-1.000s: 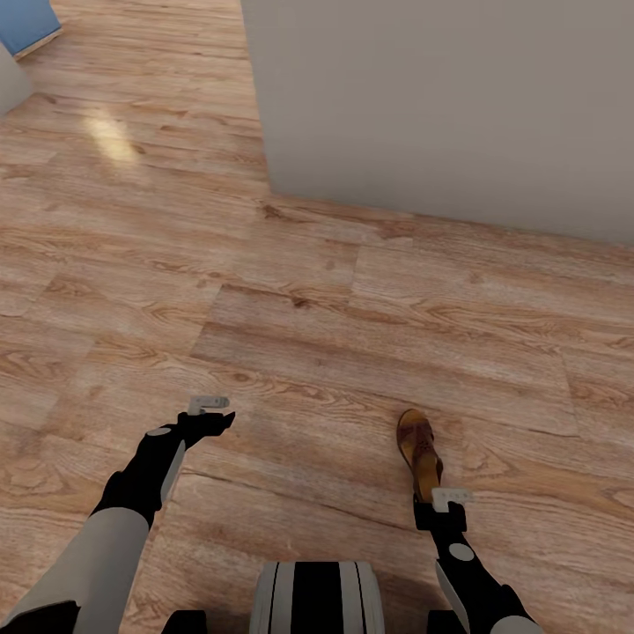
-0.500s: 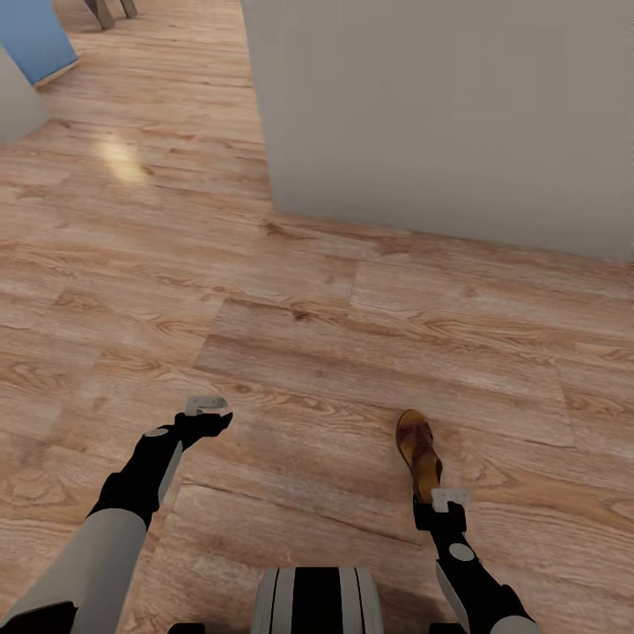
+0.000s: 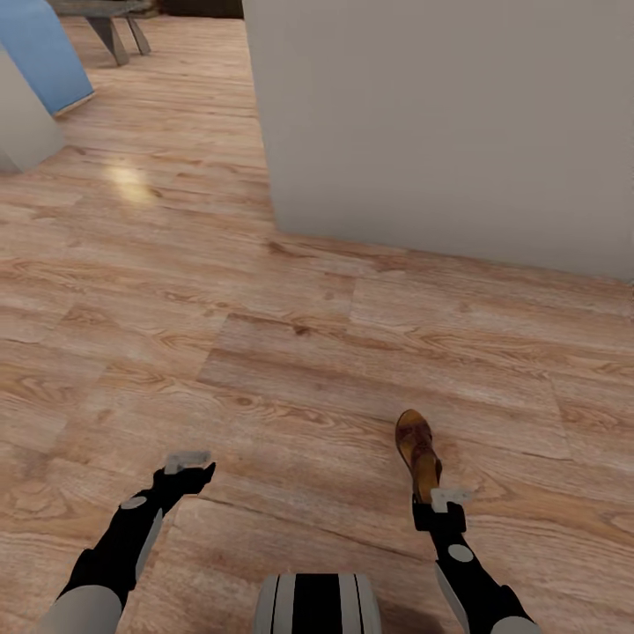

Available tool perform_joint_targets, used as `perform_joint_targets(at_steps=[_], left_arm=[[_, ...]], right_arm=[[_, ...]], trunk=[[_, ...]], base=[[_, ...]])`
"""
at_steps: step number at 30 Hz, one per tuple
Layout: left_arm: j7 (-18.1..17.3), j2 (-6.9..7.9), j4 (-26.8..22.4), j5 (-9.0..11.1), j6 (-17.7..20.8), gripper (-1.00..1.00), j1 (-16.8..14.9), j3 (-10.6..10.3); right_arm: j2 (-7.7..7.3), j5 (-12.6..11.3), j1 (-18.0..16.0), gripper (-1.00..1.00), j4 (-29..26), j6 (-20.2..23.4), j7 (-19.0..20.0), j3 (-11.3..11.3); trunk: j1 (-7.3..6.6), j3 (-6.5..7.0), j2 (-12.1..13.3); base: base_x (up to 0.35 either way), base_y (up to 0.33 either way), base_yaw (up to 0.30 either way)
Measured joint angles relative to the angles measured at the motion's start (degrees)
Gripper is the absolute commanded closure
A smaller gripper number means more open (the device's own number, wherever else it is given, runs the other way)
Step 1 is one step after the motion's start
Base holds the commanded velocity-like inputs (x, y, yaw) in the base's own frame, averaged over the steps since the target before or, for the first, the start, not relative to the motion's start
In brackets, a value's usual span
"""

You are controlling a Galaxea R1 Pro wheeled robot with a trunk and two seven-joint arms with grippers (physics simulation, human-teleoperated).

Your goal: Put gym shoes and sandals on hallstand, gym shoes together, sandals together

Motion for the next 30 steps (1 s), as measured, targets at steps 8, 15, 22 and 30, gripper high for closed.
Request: perform_joint_targets(at_steps=[8,15,22,30], left_arm=[[1.94,0.65,3.92,0.28,-10.21,-1.0,5.49,1.43],[6.09,0.62,11.98,0.32,-19.94,-1.0,6.81,1.28],[9.94,0.6,19.78,0.09,-26.56,-1.0,7.79,1.26],[11.38,0.61,22.15,0.25,-32.78,-1.0,12.78,1.32]], right_arm=[[-1.96,0.17,0.03,1.0,0.12,-0.09,-0.01,-0.29],[-3.04,0.11,0.46,1.0,2.65,-1.19,0.0,-0.16],[-3.49,0.09,1.73,1.0,7.84,-7.43,-0.07,-0.09],[-3.49,0.09,2.63,1.0,14.72,-15.57,0.1,-0.06]], trunk=[[-0.21,2.31,0.1],[-0.39,4.48,0.2],[-0.57,6.66,0.29],[-0.77,9.14,0.4]], base=[[0.0,0.0,0.0],[0.0,0.0,0.0],[0.0,0.0,0.0],[0.0,0.0,0.0]])
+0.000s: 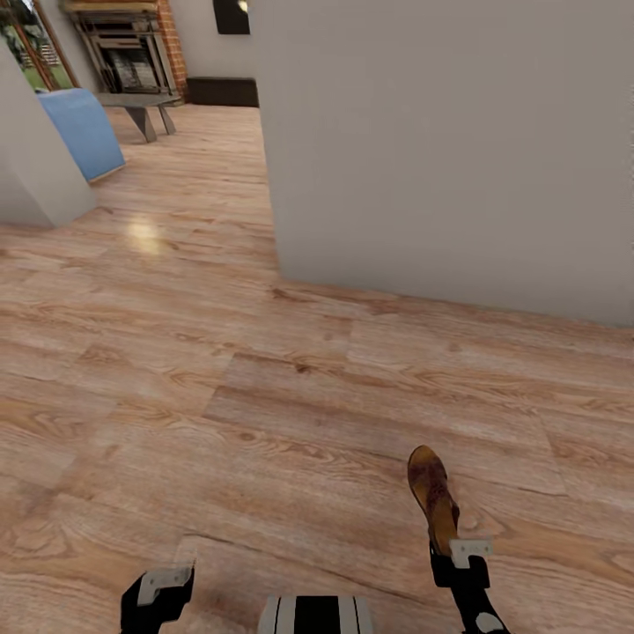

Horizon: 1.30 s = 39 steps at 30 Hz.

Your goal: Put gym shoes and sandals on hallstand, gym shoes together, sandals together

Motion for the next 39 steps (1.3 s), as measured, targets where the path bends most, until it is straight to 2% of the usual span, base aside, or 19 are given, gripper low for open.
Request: perform_joint_targets(at_steps=[4,8,11,24,39], left_arm=[[0.1,0.0,0.15,0.18,-0.65,-1.0,2.0,0.01],[0.13,0.13,0.18,1.95,-1.13,-1.0,3.66,0.03],[0.11,0.38,0.23,2.67,-1.27,-1.0,4.04,-0.05],[0.07,0.23,0.32,2.95,-1.31,-1.0,4.14,-0.19],[0.07,0.26,0.34,2.99,-1.31,-1.0,4.15,-0.16]], right_arm=[[-0.01,0.0,0.36,1.0,2.97,-2.9,0.01,0.01],[-0.01,0.0,0.85,1.0,7.02,-7.16,-0.1,0.05],[0.01,-0.03,0.95,1.0,8.11,-8.2,-0.15,0.05],[0.01,-0.08,0.98,1.0,8.47,-8.29,-0.17,0.05],[0.03,-0.18,0.98,1.0,8.39,-8.28,-0.12,-0.04]], trunk=[[-0.1,1.25,0.05],[-0.21,2.5,0.11],[-0.28,3.43,0.15],[-0.62,7.45,0.32],[-1.0,10.91,0.52]], base=[[0.0,0.0,0.0],[0.0,0.0,0.0],[0.0,0.0,0.0],[0.0,0.0,0.0],[0.0,0.0,0.0]])
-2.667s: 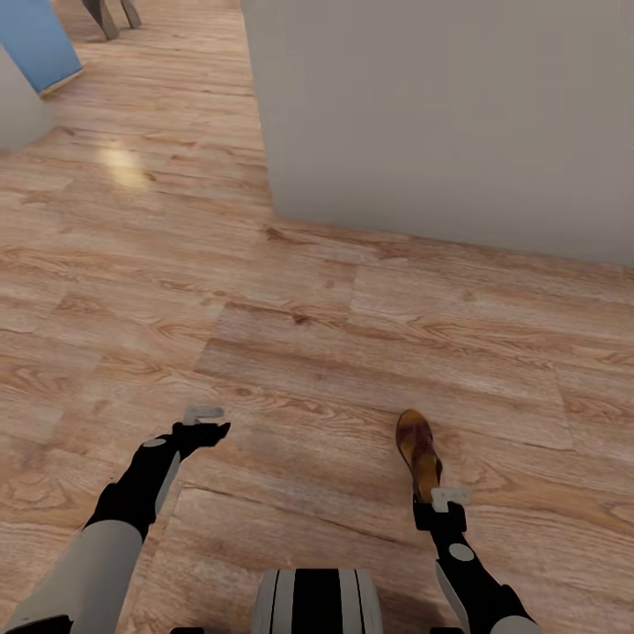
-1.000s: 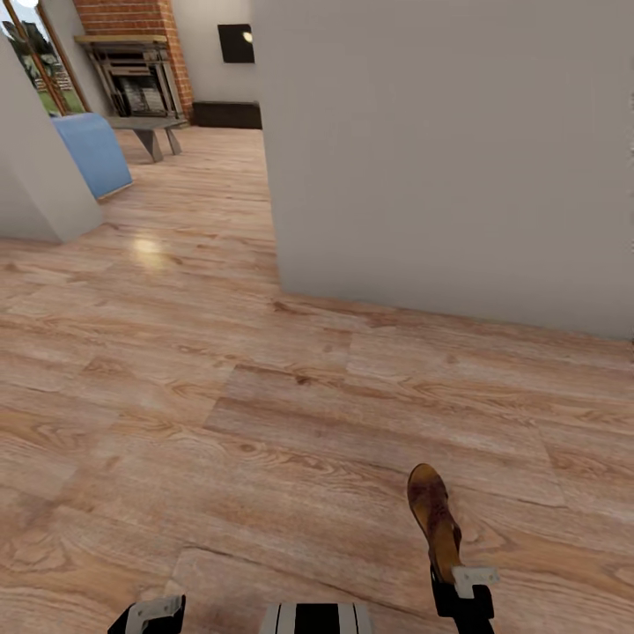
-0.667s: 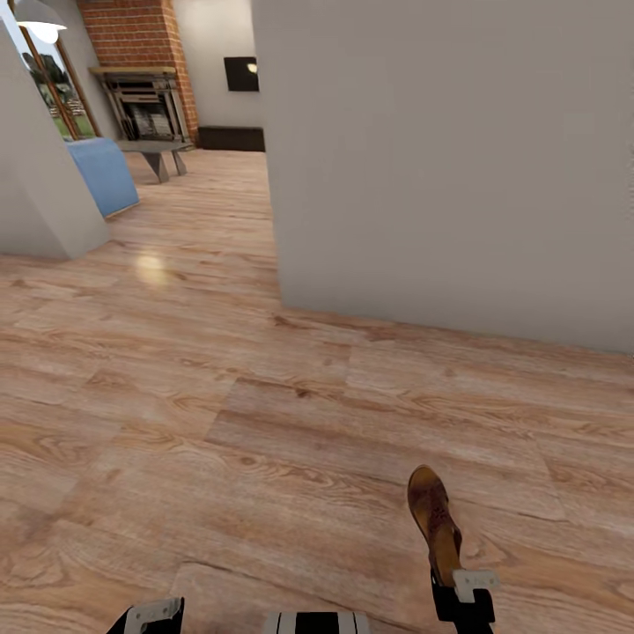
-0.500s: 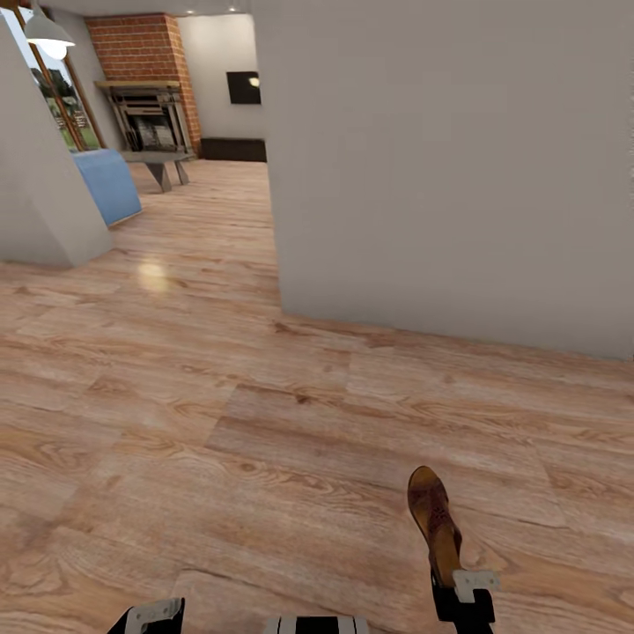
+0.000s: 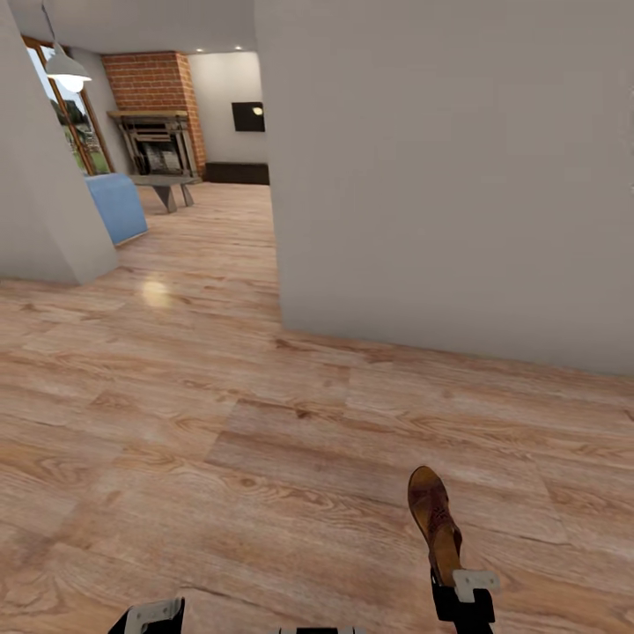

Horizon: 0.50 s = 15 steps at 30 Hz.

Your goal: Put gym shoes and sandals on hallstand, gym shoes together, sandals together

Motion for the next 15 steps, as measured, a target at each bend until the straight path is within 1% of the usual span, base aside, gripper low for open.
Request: perform_joint_targets(at_steps=[8,15], left_arm=[[0.0,0.0,0.05,0.0,0.0,-1.0,0.0,0.0],[0.0,0.0,0.04,0.0,0.0,-1.0,0.01,0.0]], right_arm=[[0.04,0.0,0.0,1.0,-0.05,0.0,-0.02,0.02],[0.07,-0.01,-0.01,1.0,-0.01,0.0,-0.05,0.06]], trunk=[[-0.21,1.78,0.11],[-0.39,3.6,0.2]], base=[[0.0,0.0,0.013],[0.0,0.0,0.171]])
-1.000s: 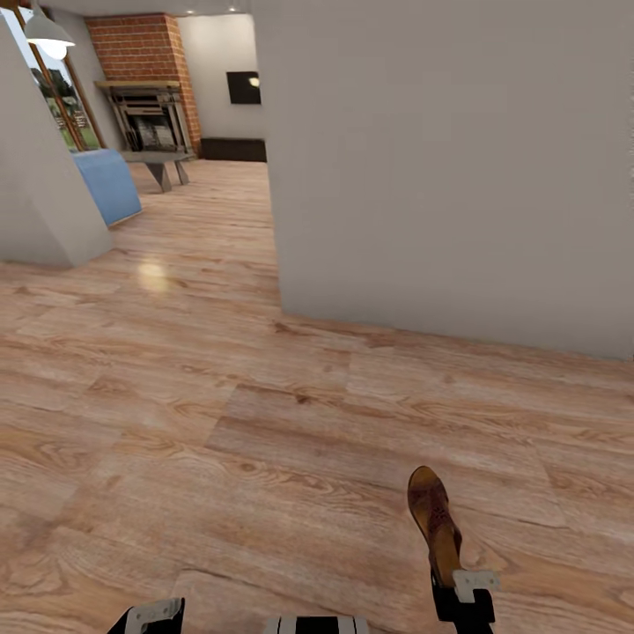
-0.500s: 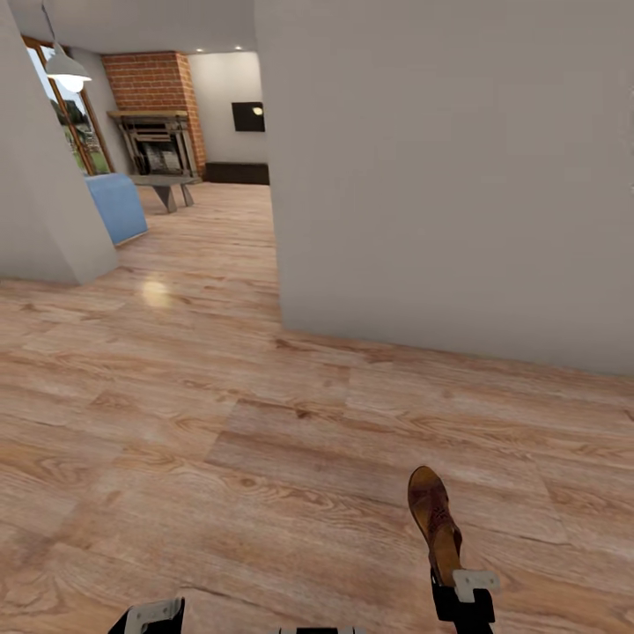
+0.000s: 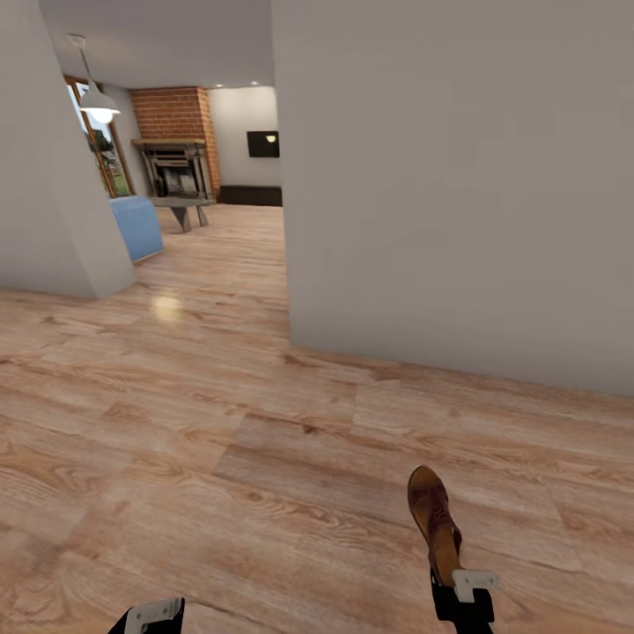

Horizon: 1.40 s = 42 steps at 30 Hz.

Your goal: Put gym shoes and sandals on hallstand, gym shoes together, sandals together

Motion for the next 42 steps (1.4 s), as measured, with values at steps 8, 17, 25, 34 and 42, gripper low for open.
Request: perform_joint_targets(at_steps=[8,17,25,34,42], left_arm=[[0.0,0.0,0.02,0.0,0.0,-1.0,-0.01,0.0],[0.0,0.0,0.01,0.0,0.0,-1.0,0.0,0.0],[0.0,0.0,-0.01,0.0,0.0,-1.0,0.01,0.0],[0.0,-0.02,-0.01,0.0,0.0,-1.0,0.01,0.0],[0.0,-0.01,-0.01,0.0,0.0,-1.0,0.01,0.0]], right_arm=[[0.0,0.01,0.01,1.0,0.0,0.0,0.02,0.02],[0.0,0.0,0.01,1.0,0.01,0.0,0.08,0.0],[0.01,-0.01,0.0,1.0,0.02,0.0,0.07,-0.01],[0.01,-0.01,0.0,1.0,0.03,0.0,0.02,-0.04],[0.01,-0.02,0.01,1.0,0.04,0.01,0.0,-0.02]], trunk=[[-0.21,1.95,0.11],[-1.2,3.78,1.77],[-2.96,5.22,4.98],[-4.94,6.84,8.58],[-6.26,7.92,11.01]], base=[[0.0,0.0,0.053],[0.0,0.0,0.046],[0.0,0.0,0.247],[0.0,0.0,0.276],[0.0,0.0,0.278]])
